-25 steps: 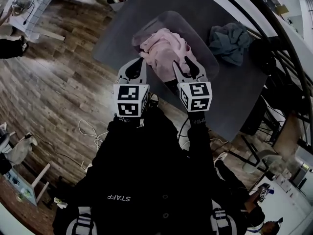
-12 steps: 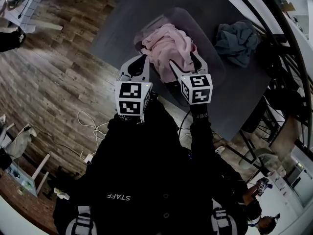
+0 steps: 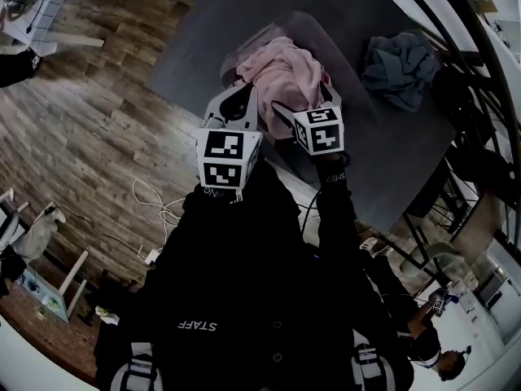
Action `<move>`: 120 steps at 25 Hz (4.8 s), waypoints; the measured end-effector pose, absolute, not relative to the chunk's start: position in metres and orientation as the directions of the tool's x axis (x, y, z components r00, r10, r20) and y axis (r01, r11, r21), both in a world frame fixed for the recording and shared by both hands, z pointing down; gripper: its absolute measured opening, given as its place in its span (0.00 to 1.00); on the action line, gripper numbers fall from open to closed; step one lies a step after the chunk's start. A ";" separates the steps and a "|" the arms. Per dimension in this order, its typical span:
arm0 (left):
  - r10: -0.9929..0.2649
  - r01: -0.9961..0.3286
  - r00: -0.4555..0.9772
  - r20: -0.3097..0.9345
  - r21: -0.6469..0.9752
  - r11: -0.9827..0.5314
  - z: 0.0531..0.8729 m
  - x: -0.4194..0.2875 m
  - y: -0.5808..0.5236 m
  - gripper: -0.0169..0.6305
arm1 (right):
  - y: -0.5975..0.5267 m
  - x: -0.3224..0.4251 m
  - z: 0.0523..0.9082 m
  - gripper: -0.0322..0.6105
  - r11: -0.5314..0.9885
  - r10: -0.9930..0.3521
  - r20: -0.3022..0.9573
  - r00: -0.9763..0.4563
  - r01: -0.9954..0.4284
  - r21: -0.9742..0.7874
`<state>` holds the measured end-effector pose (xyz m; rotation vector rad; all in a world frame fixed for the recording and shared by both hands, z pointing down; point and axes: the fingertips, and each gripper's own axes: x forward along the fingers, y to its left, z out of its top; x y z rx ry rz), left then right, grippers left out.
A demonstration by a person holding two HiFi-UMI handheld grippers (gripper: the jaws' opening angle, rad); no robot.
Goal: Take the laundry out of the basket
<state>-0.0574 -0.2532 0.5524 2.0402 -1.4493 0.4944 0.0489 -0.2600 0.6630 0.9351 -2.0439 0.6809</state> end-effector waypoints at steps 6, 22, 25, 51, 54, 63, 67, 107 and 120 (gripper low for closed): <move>-0.689 -0.946 0.325 0.648 0.221 -0.238 0.563 -0.052 -0.261 0.03 | -0.265 0.049 0.694 0.94 0.560 -0.333 0.843 -0.422 -0.808 -0.183; -0.666 -0.946 0.323 0.672 0.216 -0.241 0.576 -0.049 -0.269 0.03 | -0.283 0.053 0.771 0.95 0.539 -0.193 0.907 -0.376 -0.812 -0.222; -0.659 -0.947 0.321 0.680 0.215 -0.239 0.577 -0.050 -0.272 0.03 | -0.284 0.052 0.776 0.95 0.537 -0.187 0.911 -0.367 -0.815 -0.218; -0.677 -0.951 0.307 0.669 0.244 -0.190 0.568 -0.069 -0.248 0.03 | -0.284 0.032 0.800 0.61 0.438 -0.103 0.907 -0.409 -0.837 -0.328; -0.692 -0.955 0.292 0.660 0.236 -0.178 0.560 -0.077 -0.241 0.03 | -0.283 0.035 0.789 0.50 0.436 -0.141 0.902 -0.409 -0.843 -0.315; -0.754 -0.963 0.260 0.603 0.221 -0.156 0.524 -0.100 -0.229 0.03 | -0.288 0.042 0.700 0.47 0.464 -0.369 0.821 -0.435 -0.852 -0.243; -0.782 -0.963 0.258 0.567 0.221 -0.157 0.506 -0.105 -0.221 0.03 | -0.284 0.050 0.637 0.47 0.467 -0.504 0.747 -0.433 -0.865 -0.186; -0.946 -0.947 0.321 0.048 0.045 -0.319 0.265 -0.066 -0.209 0.03 | -0.199 0.092 0.256 0.48 0.313 -0.949 -0.034 -0.313 -0.950 0.019; -0.945 -0.944 0.327 0.024 0.049 -0.326 0.260 -0.067 -0.211 0.03 | -0.198 0.090 0.246 0.48 0.301 -0.951 -0.053 -0.305 -0.951 0.062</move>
